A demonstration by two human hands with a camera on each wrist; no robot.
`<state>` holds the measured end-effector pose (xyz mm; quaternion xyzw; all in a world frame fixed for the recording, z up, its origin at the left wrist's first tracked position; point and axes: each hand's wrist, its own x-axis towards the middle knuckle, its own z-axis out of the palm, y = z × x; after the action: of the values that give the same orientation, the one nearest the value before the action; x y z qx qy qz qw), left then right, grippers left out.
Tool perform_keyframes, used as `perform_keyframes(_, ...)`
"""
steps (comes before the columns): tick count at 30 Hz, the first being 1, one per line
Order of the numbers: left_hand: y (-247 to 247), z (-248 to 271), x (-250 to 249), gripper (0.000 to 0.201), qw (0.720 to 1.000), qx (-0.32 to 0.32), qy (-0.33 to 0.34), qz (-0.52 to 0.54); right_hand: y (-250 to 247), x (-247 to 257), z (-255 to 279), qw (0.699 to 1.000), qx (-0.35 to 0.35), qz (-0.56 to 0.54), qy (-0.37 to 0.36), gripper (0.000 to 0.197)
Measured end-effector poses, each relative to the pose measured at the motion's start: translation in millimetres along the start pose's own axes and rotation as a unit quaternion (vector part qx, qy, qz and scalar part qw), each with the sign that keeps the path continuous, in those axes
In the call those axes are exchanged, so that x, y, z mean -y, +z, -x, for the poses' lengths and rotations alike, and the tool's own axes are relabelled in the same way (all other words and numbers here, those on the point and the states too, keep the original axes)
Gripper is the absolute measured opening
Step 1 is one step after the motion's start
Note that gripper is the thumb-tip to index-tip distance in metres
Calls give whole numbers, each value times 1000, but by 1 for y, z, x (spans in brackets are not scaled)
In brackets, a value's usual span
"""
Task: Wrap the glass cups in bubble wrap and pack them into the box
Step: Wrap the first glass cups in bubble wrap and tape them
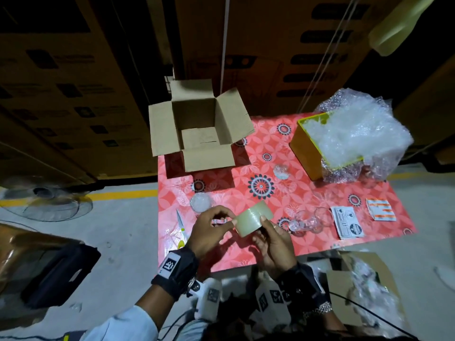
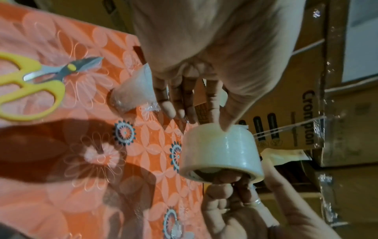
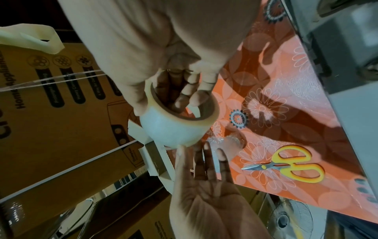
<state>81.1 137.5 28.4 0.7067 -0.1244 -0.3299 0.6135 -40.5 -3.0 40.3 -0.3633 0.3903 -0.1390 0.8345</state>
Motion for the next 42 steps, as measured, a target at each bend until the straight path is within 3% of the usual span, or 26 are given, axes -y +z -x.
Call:
perform_keyframes(3, 0, 4, -3, 15, 999, 52, -2, -13, 3, -1, 0, 1000, 25, 19, 2, 19)
perform_keyframes(5, -1, 6, -7, 13, 997, 46, 30, -50, 7, 0, 1, 999, 36, 36, 2, 13)
perform_keyframes(8, -3, 7, -10, 13, 996, 35, 50, -61, 11, 3, -1, 996, 63, 60, -1, 40)
perform_keyframes(10, -2, 6, -9, 12, 999, 38, 34, -14, 13, 5, -1, 996, 68, 56, 2, 36)
perform_keyframes(15, 5, 9, -9, 10, 997, -14, 5, 73, 17, 3, -4, 994, 60, 87, -12, 53)
perform_keyframes(21, 15, 11, -3, 13, 994, -49, -4, 97, 20, 14, 2, 978, 41, 182, -88, 13)
perform_keyframes(33, 24, 9, -3, 8, 995, -63, -45, 61, 10, 11, -2, 978, 80, 192, -16, 22)
perform_keyframes(38, 30, 7, -2, 13, 995, -77, -54, 40, 11, 5, -3, 983, 59, 172, 19, 25)
perform_keyframes(42, 30, 6, -1, 18, 995, -74, -44, 46, 10, 1, -9, 991, 48, 121, -11, 30)
